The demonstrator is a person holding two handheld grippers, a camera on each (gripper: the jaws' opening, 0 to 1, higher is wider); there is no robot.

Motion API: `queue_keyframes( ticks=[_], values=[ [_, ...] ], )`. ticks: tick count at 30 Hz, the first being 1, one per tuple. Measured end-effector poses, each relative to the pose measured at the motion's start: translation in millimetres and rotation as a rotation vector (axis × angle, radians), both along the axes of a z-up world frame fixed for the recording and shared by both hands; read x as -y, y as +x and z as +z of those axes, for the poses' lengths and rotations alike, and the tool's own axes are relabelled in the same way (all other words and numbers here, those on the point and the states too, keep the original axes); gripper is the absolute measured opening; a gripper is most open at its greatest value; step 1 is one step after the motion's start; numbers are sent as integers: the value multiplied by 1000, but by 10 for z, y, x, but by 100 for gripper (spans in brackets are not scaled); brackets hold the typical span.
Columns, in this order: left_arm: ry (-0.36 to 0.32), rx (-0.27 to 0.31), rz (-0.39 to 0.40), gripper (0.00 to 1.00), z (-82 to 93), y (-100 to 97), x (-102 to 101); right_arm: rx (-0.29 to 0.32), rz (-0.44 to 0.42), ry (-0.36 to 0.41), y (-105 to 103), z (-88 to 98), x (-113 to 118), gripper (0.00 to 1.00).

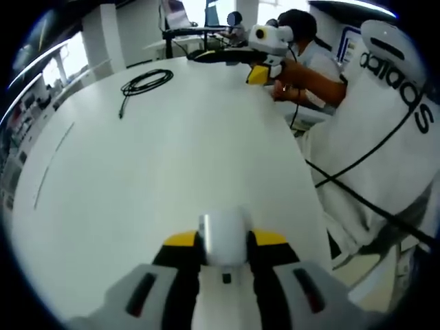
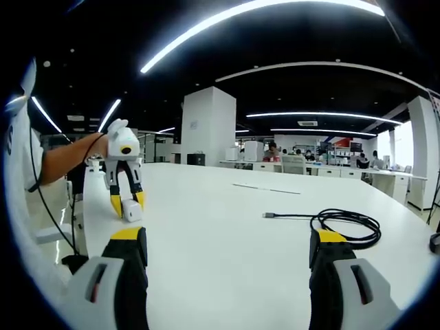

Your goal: Plug the desk Type‑C cable into the charger adapter.

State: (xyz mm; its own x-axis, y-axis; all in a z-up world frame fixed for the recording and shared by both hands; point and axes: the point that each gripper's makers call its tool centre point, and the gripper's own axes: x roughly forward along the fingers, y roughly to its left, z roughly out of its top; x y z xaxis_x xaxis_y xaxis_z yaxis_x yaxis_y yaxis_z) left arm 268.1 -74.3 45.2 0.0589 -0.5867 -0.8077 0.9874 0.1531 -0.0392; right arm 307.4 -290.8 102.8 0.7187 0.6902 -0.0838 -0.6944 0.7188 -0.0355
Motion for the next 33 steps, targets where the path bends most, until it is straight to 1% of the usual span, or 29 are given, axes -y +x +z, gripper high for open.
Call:
queue_keyframes(
  ticks=[2, 3, 4, 8, 11, 13, 15, 18, 19, 21, 23, 25, 28, 31, 33],
  values=[
    [-8, -2, 0, 31, 15, -10, 11, -1, 1, 0, 2, 1, -6, 100],
    [-22, -3, 0, 32, 36, -13, 28, -1, 2, -1, 3, 0, -8, 100],
    [-52, 3, 11, 33, 81, 2, 60, -4, 4, -2, 3, -6, -13, 100],
    [-55, 6, 24, 40, 92, -2, 68, -12, 9, -5, 4, -31, -22, 100],
    [-90, 5, 35, 45, 114, -23, 100, -15, 11, 2, 9, -26, -22, 100],
    [-98, -1, 51, 51, 113, -29, 103, -17, 11, 6, 11, -23, -21, 100],
    [-110, 7, 54, 52, 118, -35, 103, -19, 12, 4, 10, -30, -24, 100],
    [-131, 7, 80, 57, 130, -32, 108, -23, 14, 5, 4, -37, -29, 100],
    [-138, 13, 80, 57, 135, -36, 110, -23, 15, 7, 2, -38, -32, 100],
    [-156, 10, 99, 61, 145, -40, 122, -26, 16, 7, -1, -44, -35, 100],
    [-175, 20, 105, 62, 152, -45, 126, -26, 17, 6, -3, -46, -38, 100],
    [-198, 15, 123, 64, 165, -54, 137, -28, 18, 9, -6, -47, -41, 100],
    [-236, 33, 145, 66, 197, -41, 149, -30, 20, 8, -10, -56, -49, 100],
    [-279, 59, 172, 72, 245, -13, 167, -32, 22, 10, -14, -62, -60, 100],
    [-301, 63, 195, 77, 268, 15, 135, -35, 25, 11, -17, -67, -72, 100]
  ],
)
